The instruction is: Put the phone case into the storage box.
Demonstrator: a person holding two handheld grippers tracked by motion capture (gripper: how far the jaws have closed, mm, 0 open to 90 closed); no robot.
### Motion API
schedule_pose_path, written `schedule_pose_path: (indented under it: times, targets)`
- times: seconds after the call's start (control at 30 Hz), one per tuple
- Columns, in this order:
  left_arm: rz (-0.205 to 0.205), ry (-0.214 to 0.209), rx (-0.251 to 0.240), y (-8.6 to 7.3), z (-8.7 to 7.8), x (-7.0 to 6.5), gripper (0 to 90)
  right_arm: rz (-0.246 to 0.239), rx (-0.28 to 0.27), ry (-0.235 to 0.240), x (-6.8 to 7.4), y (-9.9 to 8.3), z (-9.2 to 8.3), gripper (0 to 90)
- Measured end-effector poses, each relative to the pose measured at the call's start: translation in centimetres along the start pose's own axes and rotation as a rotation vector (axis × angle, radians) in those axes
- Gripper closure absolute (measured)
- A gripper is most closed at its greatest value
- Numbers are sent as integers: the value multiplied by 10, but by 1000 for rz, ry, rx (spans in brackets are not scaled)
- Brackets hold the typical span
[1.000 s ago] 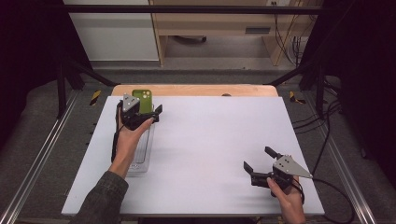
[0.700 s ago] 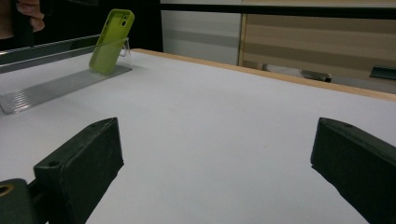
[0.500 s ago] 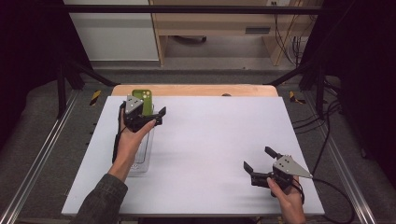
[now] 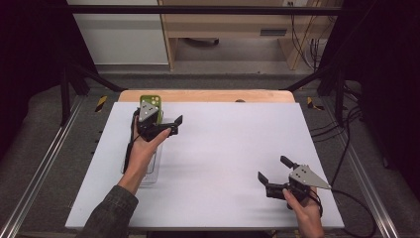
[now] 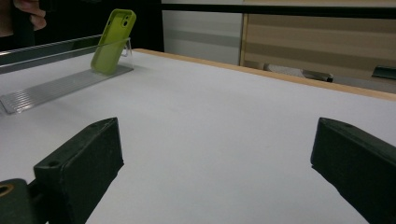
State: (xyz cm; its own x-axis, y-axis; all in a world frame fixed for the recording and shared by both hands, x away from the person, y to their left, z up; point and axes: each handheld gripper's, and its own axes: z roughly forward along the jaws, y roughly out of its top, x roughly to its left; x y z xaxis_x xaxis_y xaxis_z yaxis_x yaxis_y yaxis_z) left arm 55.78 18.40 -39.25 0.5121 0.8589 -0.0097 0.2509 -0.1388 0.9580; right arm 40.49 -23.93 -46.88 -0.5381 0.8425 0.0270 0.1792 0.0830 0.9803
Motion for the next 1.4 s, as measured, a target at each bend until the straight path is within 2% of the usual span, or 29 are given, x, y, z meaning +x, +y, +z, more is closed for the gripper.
schedule_pose_path:
  times: [0.1,0.57,0.8,0.87,0.93,1.03,1.23,1.4]
  targets:
    - [13,-12,8,0,1,-4,25,1,1,1,0,0,0,23]
    - [18,-79,1,3,0,-27,24,1,3,3,0,0,1,23]
    - [-9,-114,-5,0,1,-41,24,3,4,2,1,0,1,23]
    - [-5,-118,-14,0,1,-45,24,2,2,3,1,0,1,22]
    - [-20,-130,-26,0,0,-49,24,-3,5,5,1,0,1,22]
    - [-15,-146,-27,-1,-1,-54,24,-5,4,6,0,0,1,22]
    - [-7,-171,-27,-3,-6,-60,24,2,3,4,-1,0,0,21]
    - [-39,-199,-40,-3,-13,-62,25,-4,5,5,0,0,1,21]
